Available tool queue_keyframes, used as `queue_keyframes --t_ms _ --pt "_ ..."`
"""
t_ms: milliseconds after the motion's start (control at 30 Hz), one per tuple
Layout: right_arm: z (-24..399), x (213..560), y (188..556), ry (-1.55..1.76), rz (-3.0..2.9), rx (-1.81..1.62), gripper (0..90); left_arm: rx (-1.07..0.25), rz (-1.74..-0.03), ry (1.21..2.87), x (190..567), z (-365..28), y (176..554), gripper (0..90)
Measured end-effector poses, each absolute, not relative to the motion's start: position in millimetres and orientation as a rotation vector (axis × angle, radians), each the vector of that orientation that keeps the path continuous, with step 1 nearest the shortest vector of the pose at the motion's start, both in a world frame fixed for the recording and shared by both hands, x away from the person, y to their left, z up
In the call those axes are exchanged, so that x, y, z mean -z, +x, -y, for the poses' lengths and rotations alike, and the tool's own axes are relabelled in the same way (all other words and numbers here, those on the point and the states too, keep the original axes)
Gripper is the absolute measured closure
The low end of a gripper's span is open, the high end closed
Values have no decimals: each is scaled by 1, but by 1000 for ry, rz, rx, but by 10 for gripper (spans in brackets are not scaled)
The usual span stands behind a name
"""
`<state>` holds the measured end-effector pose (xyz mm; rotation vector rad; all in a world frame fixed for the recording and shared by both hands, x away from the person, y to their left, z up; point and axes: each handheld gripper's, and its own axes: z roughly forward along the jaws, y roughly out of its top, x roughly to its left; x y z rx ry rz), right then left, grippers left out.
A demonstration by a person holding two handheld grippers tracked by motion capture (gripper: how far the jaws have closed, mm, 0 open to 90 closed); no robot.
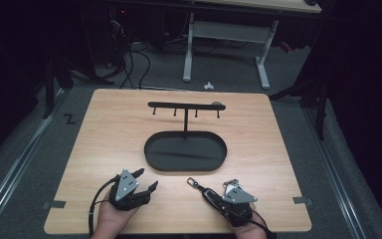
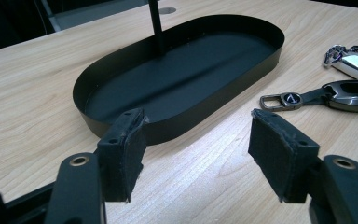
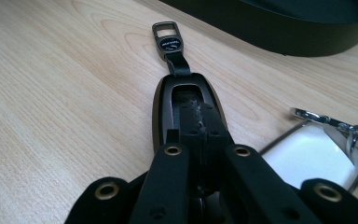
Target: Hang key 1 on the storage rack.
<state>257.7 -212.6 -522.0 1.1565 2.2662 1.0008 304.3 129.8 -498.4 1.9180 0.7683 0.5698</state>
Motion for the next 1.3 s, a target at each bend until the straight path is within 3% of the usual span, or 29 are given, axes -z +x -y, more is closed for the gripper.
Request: queue_keyframes --t_ms 1100,1300 --pt "257 500 303 1290 -2110 -1074 808 -627 -874 1897 501 -180 278 340" --pt "262 501 304 1300 -2137 -1029 719 -613 -858 1913 503 -174 281 327"
